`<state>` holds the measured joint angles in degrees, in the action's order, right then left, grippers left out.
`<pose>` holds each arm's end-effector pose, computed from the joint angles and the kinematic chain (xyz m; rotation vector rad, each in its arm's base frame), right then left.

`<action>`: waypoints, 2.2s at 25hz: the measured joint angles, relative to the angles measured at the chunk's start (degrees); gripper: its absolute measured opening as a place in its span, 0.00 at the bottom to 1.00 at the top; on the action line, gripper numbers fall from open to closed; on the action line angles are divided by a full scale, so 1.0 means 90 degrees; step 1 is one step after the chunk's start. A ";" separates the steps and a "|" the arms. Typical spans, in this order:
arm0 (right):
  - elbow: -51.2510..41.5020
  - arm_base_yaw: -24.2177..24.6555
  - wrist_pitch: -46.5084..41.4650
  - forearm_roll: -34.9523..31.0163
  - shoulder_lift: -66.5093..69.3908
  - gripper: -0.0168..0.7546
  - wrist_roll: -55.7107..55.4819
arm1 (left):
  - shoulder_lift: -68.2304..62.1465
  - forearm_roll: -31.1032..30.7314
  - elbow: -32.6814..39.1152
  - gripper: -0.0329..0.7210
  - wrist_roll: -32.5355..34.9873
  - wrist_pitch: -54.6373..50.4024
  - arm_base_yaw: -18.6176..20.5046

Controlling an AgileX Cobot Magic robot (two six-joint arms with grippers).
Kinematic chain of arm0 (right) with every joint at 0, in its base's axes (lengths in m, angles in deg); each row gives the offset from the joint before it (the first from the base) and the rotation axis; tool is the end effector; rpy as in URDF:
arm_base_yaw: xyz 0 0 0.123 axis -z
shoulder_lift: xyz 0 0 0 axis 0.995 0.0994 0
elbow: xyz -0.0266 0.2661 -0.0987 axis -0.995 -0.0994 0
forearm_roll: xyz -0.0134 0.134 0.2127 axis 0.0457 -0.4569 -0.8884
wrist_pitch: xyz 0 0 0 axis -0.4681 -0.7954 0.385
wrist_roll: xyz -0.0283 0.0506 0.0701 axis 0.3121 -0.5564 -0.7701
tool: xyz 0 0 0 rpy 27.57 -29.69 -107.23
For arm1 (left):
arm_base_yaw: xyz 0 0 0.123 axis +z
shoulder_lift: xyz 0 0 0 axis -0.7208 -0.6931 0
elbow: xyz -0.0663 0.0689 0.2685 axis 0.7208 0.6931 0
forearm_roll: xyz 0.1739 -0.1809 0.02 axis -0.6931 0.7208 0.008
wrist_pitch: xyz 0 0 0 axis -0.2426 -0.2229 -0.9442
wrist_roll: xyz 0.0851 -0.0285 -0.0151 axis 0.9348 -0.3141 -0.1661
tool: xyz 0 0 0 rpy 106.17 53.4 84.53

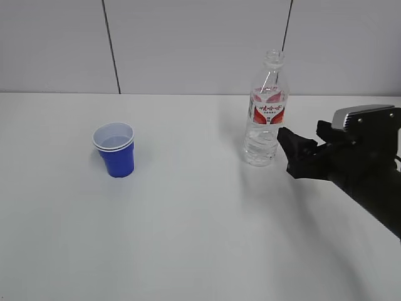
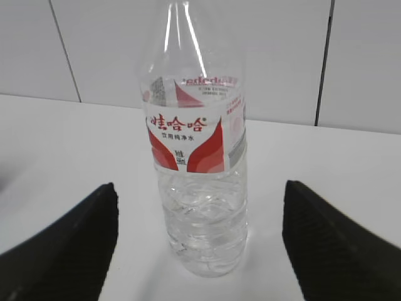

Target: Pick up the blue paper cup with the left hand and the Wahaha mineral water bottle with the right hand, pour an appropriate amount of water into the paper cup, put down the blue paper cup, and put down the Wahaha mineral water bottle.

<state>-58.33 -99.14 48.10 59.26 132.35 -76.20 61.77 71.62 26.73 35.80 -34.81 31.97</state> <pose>0.2797 0.0775 0.1411 -0.2610 1.6868 0.2119 -0.0084 0.0008 0.2819 0.2231 2.0723 -0.1891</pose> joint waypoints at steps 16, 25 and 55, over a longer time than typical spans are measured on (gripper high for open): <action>-0.0374 0.0000 -0.3066 0.0120 -0.3439 0.81 -0.0046 | 0.0000 0.0000 0.0000 0.68 0.0000 0.0010 0.0000; -0.0176 0.0000 -0.5790 0.0189 -0.5626 0.80 -0.0059 | 0.0000 0.0000 0.0000 0.68 0.0000 0.0010 0.0000; 0.1213 0.0000 -1.3476 0.0856 -1.1041 0.79 0.0342 | 0.0000 0.0000 0.0000 0.68 0.0000 0.0010 0.0000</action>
<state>-47.42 -99.14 -73.18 66.96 32.98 -73.12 61.77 71.62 26.73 35.80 -34.72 31.97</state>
